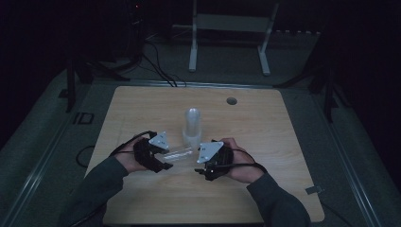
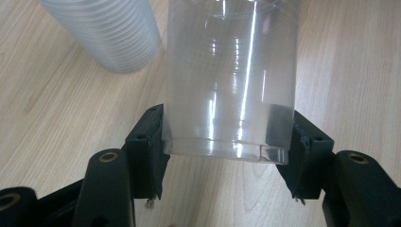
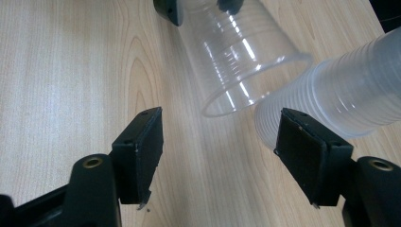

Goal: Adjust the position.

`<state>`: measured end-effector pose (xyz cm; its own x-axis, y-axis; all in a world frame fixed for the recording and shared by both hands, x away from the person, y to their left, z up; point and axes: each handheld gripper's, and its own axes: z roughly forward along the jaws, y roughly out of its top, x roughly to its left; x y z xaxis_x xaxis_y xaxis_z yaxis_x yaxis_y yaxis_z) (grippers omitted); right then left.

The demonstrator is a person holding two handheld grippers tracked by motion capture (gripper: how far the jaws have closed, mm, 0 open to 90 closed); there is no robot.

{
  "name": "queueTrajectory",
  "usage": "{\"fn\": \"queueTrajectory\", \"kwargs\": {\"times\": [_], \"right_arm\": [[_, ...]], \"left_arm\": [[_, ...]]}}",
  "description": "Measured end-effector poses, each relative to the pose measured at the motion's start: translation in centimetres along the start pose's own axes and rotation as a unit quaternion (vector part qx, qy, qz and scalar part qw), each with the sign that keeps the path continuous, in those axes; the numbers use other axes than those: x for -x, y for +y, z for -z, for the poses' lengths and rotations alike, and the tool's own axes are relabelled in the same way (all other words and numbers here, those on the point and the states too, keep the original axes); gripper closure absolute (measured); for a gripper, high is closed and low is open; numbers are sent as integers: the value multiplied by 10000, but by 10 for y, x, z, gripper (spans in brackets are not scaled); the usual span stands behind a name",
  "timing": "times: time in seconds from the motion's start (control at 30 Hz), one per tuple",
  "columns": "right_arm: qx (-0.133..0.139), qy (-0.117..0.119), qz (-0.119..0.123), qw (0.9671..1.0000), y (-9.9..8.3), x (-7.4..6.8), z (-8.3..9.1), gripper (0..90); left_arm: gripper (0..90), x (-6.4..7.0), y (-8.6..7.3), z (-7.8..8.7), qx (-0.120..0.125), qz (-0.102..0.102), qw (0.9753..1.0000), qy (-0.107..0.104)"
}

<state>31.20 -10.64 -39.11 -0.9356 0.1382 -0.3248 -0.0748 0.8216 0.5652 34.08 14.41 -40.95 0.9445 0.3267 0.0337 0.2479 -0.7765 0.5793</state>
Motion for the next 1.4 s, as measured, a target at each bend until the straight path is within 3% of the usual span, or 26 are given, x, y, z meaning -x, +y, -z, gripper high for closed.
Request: {"fn": "queueTrajectory", "kwargs": {"times": [0.37, 0.73, 1.1, 1.23, 1.27, 1.4], "right_arm": [[-23, -27, -66, 10000, -4, 0, 0, 325], [-16, -57, -127, 9999, -7, 0, 0, 325], [7, -79, -172, 9998, -8, 0, -1, 325], [11, -90, -188, 9998, -8, 0, -2, 325], [9, -89, -189, 9998, -8, 0, -3, 325], [16, -98, -190, 9998, -8, 0, -3, 325]], "left_arm": [[413, 0, -7, 1, 400, 212, 9990, 29], [413, 1, -13, -2, 753, 443, 9962, 34], [413, 0, -21, 1, 1139, 571, 9916, 224], [414, 0, -23, 3, 1309, 664, 9889, 248], [414, -1, -25, 5, 1441, 707, 9867, 246], [414, -1, -27, 6, 1576, 748, 9844, 248]]}}
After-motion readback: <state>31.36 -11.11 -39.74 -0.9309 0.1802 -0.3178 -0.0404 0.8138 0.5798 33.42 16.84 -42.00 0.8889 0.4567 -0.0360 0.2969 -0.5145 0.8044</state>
